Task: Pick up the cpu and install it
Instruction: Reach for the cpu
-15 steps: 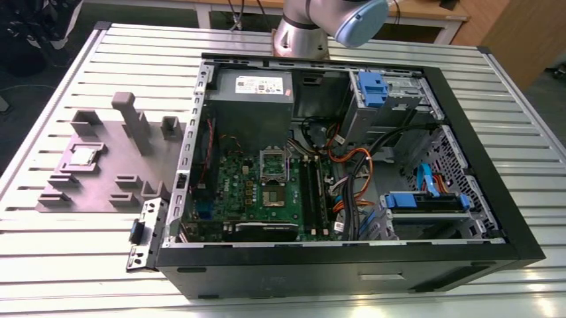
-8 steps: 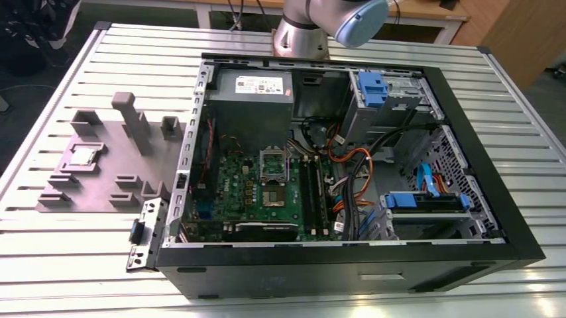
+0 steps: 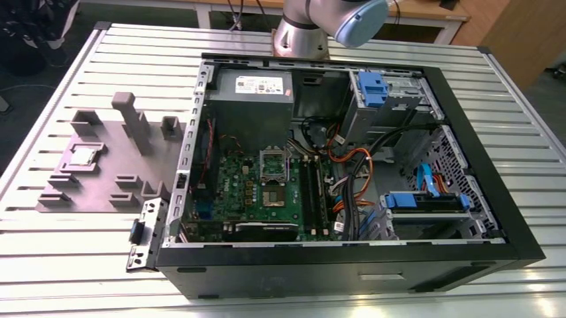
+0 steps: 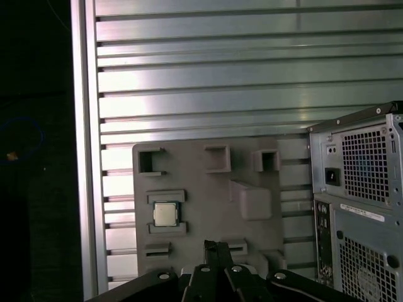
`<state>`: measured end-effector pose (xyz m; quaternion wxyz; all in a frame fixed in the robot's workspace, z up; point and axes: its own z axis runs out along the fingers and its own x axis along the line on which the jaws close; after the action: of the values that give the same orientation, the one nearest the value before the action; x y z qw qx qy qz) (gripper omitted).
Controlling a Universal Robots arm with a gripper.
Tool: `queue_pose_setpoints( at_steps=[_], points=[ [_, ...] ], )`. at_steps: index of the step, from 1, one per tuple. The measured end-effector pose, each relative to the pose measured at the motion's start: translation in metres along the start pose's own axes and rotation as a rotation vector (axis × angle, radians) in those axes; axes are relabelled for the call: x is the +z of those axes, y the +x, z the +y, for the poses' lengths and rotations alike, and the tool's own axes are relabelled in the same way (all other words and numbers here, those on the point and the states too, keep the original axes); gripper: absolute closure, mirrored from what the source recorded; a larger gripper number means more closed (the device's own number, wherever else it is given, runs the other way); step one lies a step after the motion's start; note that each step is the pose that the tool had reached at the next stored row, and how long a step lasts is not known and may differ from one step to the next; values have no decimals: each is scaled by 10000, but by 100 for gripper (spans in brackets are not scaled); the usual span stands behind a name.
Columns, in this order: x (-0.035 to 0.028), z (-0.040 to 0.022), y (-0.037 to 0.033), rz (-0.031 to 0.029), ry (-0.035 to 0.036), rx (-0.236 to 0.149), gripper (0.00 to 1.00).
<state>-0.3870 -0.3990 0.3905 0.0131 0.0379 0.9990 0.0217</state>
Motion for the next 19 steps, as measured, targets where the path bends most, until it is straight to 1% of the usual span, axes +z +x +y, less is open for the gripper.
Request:
queue_pose_setpoints(
  at_steps=[17,19],
  points=[
    [-1,-4,54,0,0,-1,89],
    [-2,-5,70,1,0,-1,89]
  ],
)
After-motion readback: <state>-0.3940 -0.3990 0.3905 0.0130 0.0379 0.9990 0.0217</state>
